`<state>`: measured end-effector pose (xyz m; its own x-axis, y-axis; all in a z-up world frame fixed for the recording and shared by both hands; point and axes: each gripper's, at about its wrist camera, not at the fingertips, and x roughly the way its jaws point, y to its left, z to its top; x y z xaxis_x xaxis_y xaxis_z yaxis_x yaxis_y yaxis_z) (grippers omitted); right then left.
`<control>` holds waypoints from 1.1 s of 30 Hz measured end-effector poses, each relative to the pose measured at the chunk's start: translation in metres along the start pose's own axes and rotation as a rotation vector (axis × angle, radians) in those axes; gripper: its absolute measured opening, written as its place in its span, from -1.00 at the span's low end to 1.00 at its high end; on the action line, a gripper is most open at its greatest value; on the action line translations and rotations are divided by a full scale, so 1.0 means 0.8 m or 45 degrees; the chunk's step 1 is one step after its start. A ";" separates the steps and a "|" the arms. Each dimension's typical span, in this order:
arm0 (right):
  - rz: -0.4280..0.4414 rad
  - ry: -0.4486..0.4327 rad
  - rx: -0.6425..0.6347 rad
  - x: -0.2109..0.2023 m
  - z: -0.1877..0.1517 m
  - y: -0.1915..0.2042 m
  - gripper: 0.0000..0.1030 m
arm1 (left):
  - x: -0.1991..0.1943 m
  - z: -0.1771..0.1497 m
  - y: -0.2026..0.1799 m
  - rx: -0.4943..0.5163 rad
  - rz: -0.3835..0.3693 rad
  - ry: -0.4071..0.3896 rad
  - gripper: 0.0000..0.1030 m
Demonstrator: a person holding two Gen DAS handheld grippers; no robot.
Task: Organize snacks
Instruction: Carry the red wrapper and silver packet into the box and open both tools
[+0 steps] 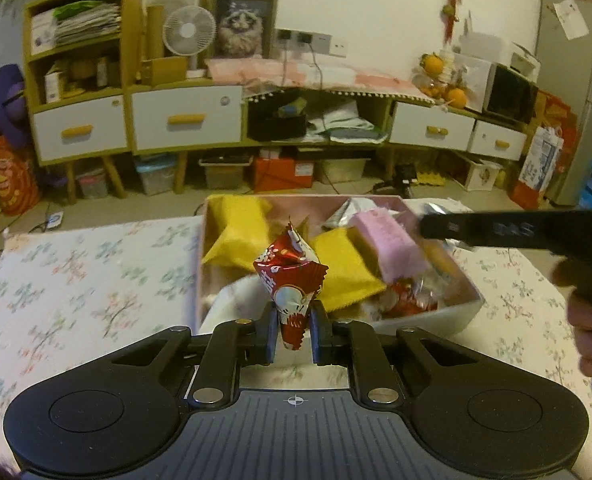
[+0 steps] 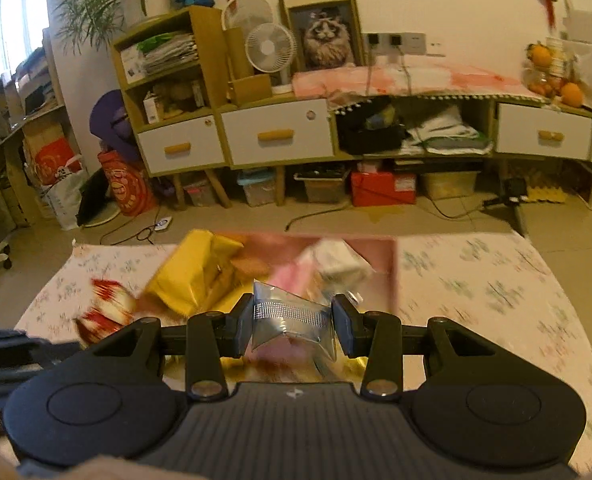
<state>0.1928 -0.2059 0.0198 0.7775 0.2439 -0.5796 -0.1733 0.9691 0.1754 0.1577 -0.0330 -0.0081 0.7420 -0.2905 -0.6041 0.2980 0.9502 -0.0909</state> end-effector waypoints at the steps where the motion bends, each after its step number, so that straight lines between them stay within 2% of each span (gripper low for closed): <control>1: 0.004 0.001 -0.008 0.007 0.004 0.002 -0.26 | 0.008 0.005 -0.002 0.006 -0.004 0.004 -0.73; 8: -0.004 0.033 -0.035 0.053 0.018 0.015 -0.25 | 0.050 0.021 -0.005 0.048 -0.014 0.046 -0.73; 13: -0.019 0.041 -0.039 0.063 0.021 0.019 -0.24 | 0.061 0.024 -0.009 0.134 0.009 0.044 -0.73; 16: -0.031 0.049 -0.040 0.062 0.020 0.020 -0.18 | 0.064 0.026 -0.008 0.143 0.012 0.054 -0.72; 17: -0.035 0.045 -0.040 0.062 0.021 0.021 -0.08 | 0.064 0.027 -0.007 0.143 0.002 0.056 -0.70; 18: -0.038 0.041 -0.039 0.058 0.021 0.021 0.16 | 0.064 0.029 -0.006 0.138 -0.011 0.052 -0.63; 19: -0.037 0.035 -0.035 0.057 0.023 0.021 0.26 | 0.062 0.029 -0.006 0.134 -0.025 0.052 -0.61; 20: -0.033 0.023 -0.032 0.052 0.023 0.021 0.34 | 0.060 0.029 -0.006 0.133 -0.030 0.055 -0.50; 22: -0.025 0.015 -0.025 0.043 0.023 0.020 0.39 | 0.055 0.028 -0.008 0.140 -0.031 0.052 -0.18; 23: -0.025 0.014 -0.021 0.040 0.024 0.020 0.43 | 0.051 0.027 -0.010 0.145 -0.033 0.052 0.07; 24: -0.031 0.012 -0.014 0.035 0.024 0.019 0.48 | 0.047 0.025 -0.012 0.147 -0.032 0.048 0.19; 30: -0.050 0.000 0.022 0.003 0.017 0.010 0.71 | 0.021 0.017 -0.023 0.151 -0.020 0.059 0.48; 33: -0.063 0.011 0.032 -0.017 0.005 0.005 0.76 | 0.003 0.007 -0.027 0.114 -0.012 0.074 0.64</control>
<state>0.1842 -0.2054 0.0317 0.7795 0.1964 -0.5948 -0.1195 0.9787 0.1667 0.1565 -0.0546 -0.0037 0.7036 -0.2896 -0.6490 0.3590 0.9329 -0.0271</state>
